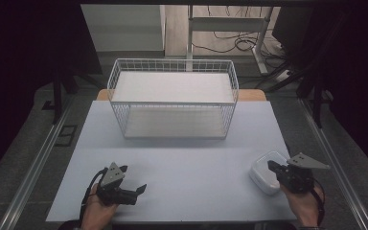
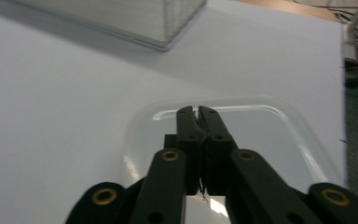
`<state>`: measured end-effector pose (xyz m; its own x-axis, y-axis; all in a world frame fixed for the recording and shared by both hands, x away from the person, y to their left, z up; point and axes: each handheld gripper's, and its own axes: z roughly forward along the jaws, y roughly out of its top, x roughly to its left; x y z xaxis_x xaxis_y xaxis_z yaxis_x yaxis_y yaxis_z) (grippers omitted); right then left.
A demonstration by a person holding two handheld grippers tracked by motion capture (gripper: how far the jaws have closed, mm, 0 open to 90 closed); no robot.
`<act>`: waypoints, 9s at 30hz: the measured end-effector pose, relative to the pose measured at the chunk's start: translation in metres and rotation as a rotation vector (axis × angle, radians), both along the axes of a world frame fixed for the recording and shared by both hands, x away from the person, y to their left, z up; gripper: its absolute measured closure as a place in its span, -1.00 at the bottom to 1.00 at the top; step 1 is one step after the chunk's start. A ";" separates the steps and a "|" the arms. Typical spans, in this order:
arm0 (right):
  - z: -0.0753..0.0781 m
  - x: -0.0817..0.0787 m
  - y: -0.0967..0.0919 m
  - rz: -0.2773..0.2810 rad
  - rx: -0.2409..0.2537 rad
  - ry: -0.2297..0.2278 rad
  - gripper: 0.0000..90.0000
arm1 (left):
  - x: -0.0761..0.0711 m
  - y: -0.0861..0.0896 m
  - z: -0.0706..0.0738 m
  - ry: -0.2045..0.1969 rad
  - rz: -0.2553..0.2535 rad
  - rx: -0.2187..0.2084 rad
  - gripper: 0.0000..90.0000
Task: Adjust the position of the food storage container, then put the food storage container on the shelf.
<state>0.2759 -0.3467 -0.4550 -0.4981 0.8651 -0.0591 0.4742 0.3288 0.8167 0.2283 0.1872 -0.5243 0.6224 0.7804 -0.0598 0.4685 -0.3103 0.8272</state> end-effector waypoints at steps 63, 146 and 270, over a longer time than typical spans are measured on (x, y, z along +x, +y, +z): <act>-0.031 0.003 0.035 0.156 0.011 0.274 0.98 | 0.004 -0.002 -0.001 0.008 0.000 0.029 -0.90; -0.024 0.000 0.154 0.358 -0.002 0.037 -1.00 | 0.012 -0.027 0.020 0.044 -0.145 -0.088 -0.91; -0.028 0.127 0.206 0.206 0.234 0.158 0.68 | 0.142 -0.038 0.027 0.090 0.096 -0.239 0.71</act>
<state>0.4024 -0.1408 -0.4832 -0.6510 0.7263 0.2206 0.5436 0.2433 0.8033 0.3702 0.1489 -0.4973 0.5300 0.7927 -0.3011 0.5615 -0.0621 0.8251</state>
